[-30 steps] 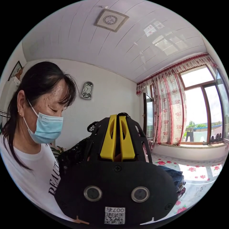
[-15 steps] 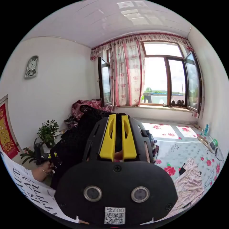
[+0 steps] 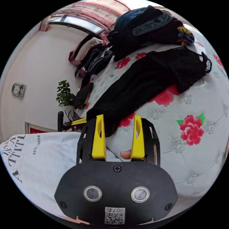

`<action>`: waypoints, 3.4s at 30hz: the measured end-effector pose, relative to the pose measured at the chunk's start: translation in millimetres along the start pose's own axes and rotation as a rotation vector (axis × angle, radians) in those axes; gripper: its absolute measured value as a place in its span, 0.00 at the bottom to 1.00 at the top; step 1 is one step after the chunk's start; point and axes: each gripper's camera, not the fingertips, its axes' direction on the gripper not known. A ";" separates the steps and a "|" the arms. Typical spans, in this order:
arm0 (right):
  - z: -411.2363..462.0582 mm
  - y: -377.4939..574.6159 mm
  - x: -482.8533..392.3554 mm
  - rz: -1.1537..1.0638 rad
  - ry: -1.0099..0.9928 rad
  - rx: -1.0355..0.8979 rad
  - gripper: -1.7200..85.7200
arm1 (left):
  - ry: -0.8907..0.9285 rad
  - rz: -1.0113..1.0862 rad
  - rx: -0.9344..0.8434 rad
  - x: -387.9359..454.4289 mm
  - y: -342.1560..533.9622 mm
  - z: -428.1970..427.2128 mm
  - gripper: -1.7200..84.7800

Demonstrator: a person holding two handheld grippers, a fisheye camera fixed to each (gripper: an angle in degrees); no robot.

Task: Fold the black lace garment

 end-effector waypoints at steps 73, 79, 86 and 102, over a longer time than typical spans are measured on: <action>-403.5 76.3 -10.1 -0.059 -0.193 0.666 0.02 | 1.072 0.159 0.484 -117.1 -115.2 -240.4 0.01; -514.6 161.8 -175.9 -0.389 -0.109 0.896 0.02 | 1.166 0.653 0.711 -58.0 -68.9 -349.3 0.01; -480.0 196.5 -199.8 0.003 0.019 0.687 0.02 | 1.036 0.331 0.249 -51.0 -64.0 -230.7 0.01; -707.3 7.6 -373.4 -0.588 0.132 1.182 0.02 | 0.980 0.604 0.911 67.3 -151.5 -507.2 0.01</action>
